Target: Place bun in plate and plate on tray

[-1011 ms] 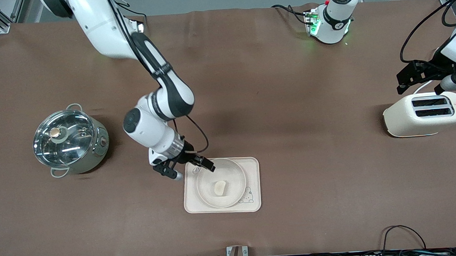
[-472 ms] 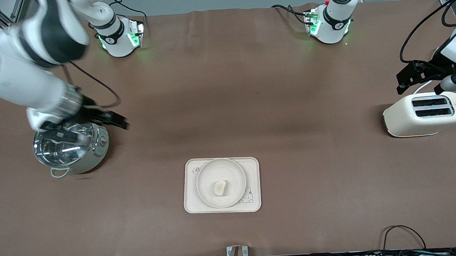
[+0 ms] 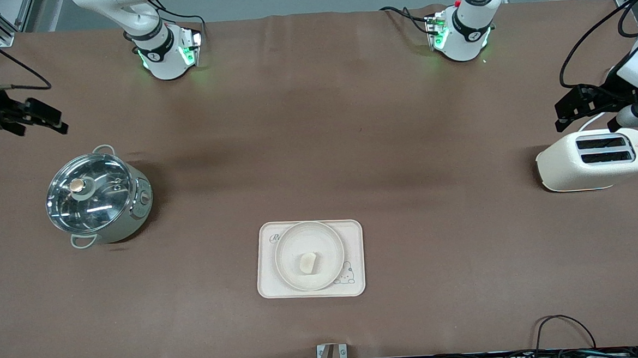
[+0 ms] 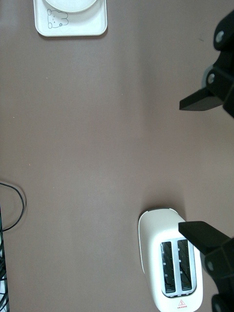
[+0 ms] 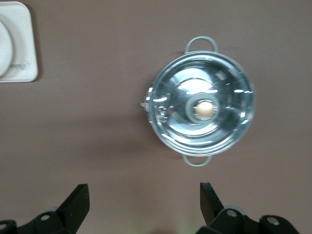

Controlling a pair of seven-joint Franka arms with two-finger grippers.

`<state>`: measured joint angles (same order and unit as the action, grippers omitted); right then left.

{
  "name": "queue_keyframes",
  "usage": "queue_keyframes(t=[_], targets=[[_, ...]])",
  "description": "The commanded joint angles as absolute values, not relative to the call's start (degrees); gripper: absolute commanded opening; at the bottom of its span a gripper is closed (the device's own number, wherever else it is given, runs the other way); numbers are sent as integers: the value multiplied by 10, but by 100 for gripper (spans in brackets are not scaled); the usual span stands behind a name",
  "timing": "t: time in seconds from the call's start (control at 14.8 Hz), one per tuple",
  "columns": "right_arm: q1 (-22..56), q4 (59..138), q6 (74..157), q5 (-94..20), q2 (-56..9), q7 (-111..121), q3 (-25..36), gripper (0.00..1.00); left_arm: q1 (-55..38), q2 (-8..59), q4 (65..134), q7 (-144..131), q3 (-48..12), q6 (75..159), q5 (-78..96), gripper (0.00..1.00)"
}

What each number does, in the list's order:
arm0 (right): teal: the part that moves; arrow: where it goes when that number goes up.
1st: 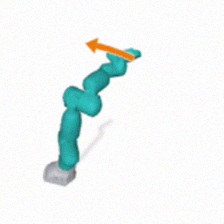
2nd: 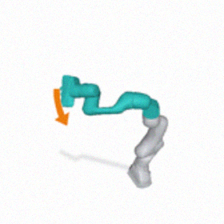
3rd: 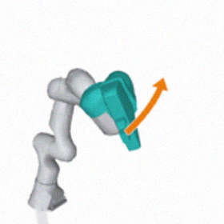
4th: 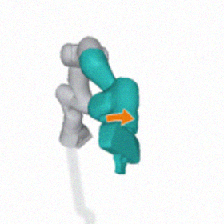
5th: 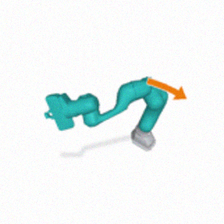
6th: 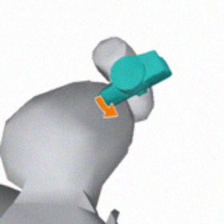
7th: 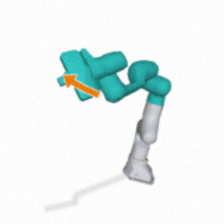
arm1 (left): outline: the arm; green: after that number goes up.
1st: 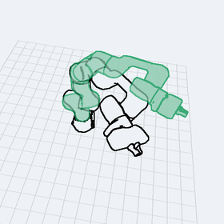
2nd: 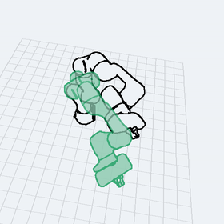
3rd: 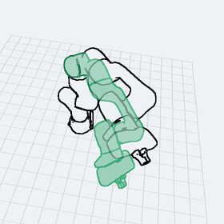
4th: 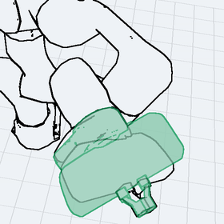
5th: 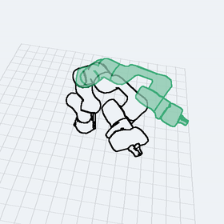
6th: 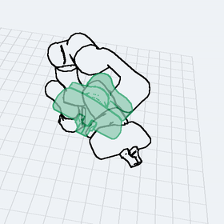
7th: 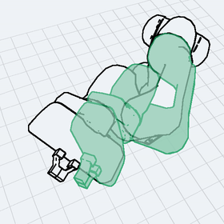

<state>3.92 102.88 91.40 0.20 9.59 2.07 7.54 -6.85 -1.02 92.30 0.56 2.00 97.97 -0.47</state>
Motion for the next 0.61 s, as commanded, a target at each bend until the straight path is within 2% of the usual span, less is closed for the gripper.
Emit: queue_keyframes(t=[0.0,0.54], targets=[[-9,1021,910,22,105,53,35,100,-65,-8,913,4,18,970,1,100],[-15,953,879,15,69,46,34,100,-63,-7,911,3,18,970,-2,100]])
